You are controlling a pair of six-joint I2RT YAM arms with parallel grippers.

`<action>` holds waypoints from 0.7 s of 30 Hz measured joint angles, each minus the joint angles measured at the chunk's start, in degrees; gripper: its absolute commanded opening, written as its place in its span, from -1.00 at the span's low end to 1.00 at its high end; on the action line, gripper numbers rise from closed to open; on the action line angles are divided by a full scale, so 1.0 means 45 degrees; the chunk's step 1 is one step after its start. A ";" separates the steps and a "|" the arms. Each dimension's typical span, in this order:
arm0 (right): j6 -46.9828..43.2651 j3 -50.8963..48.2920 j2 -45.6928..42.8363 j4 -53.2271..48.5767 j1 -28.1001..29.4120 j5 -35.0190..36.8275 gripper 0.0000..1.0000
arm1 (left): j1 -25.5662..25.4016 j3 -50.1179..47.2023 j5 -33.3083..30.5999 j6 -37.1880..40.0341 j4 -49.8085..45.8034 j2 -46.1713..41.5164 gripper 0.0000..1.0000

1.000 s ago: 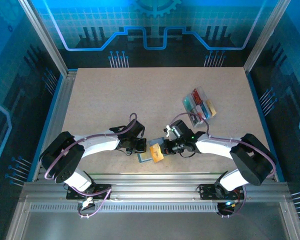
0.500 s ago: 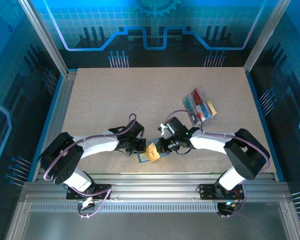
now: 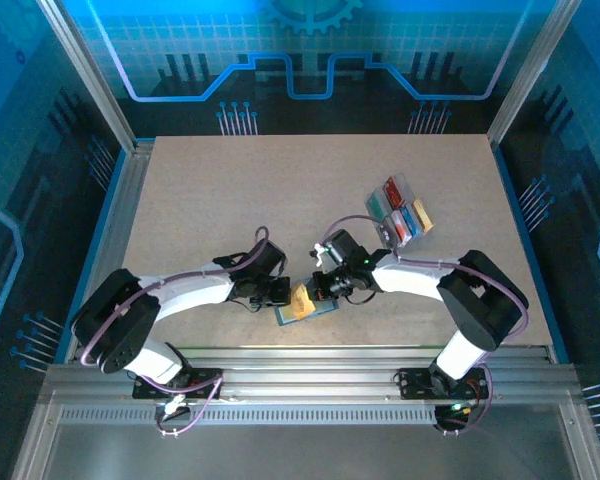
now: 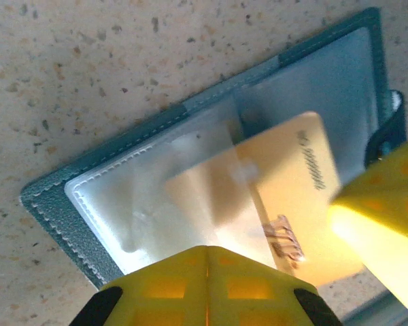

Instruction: Put the credit cards into the card holder

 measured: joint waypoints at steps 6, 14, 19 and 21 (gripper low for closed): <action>0.0121 0.0039 0.0602 0.0379 0.0000 0.0000 -1.00 | 0.0748 -0.0413 0.0685 -0.0287 0.0029 -0.0937 -0.85; 0.0199 0.0053 0.0607 0.0505 0.0000 -0.0010 -1.00 | 0.1379 -0.0976 0.0738 -0.0238 -0.0063 -0.0947 -1.00; 0.0282 0.0316 0.0772 0.0549 0.0029 -0.0010 -1.00 | 0.1379 -0.1122 0.0743 -0.0243 0.0102 -0.0369 -1.00; 0.0379 0.0345 0.0777 0.0583 0.0083 0.0000 -1.00 | 0.1379 -0.1195 0.0758 -0.0248 0.0272 -0.0204 -1.00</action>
